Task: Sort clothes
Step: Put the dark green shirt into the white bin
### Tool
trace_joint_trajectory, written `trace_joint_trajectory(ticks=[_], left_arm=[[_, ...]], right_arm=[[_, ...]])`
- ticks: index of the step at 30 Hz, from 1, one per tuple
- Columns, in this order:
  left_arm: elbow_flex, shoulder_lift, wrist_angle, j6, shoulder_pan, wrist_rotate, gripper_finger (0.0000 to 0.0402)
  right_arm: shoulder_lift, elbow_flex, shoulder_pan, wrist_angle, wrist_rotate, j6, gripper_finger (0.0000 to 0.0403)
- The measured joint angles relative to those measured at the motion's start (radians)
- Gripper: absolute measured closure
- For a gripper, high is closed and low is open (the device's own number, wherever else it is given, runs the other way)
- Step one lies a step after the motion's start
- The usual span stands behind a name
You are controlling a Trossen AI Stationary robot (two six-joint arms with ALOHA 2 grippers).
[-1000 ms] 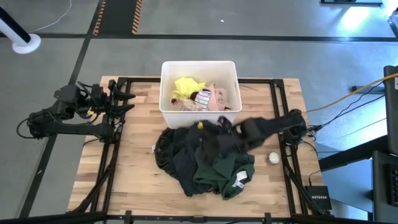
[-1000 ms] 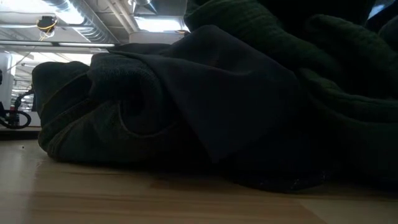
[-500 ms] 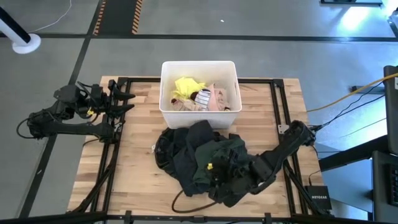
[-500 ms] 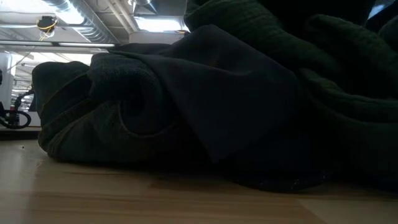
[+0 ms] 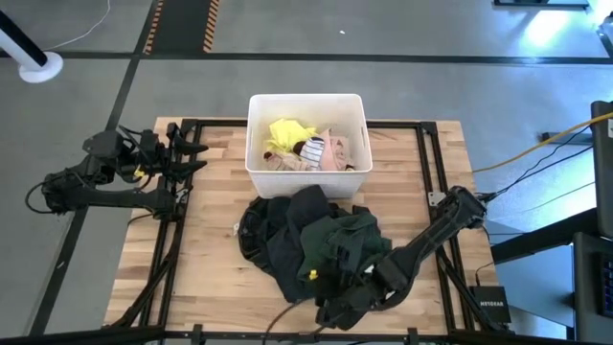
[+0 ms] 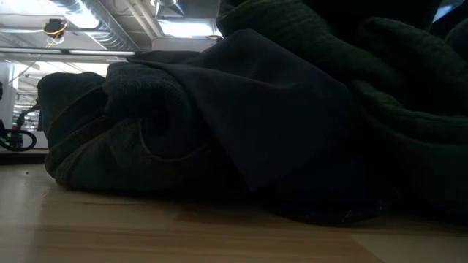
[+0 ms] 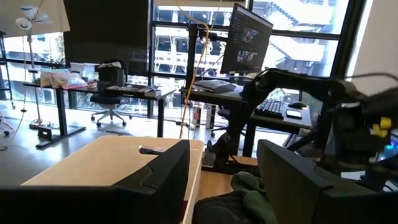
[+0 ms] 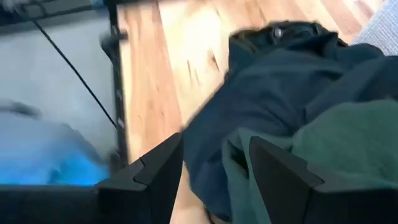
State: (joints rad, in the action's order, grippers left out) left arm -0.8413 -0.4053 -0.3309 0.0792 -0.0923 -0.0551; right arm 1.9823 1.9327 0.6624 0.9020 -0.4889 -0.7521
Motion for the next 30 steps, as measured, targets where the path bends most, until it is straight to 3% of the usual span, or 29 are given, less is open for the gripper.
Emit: trace_joint_trajectory(ticks=[13, 22, 26, 30], left_arm=[[0.0, 0.0, 0.0, -0.003, 0.0, 0.0, 0.0219], [0.0, 0.0, 0.0, -0.011, 0.0, 0.0, 0.0219], [0.0, 0.0, 0.0, -0.011, 0.0, 0.0, 0.0219], [0.0, 0.0, 0.001, -0.011, 0.0, 0.0, 0.0219]], right_arm=[[0.0, -0.232, -0.002, 0.033, -0.079, 0.257, 0.0201], [0.001, -0.215, -0.001, 0.263, -0.208, 0.261, 0.0201], [0.0, -0.178, -0.001, 0.373, -0.283, 0.191, 0.0201], [-0.002, -0.152, -0.015, 0.397, -0.306, 0.172, 0.0201]])
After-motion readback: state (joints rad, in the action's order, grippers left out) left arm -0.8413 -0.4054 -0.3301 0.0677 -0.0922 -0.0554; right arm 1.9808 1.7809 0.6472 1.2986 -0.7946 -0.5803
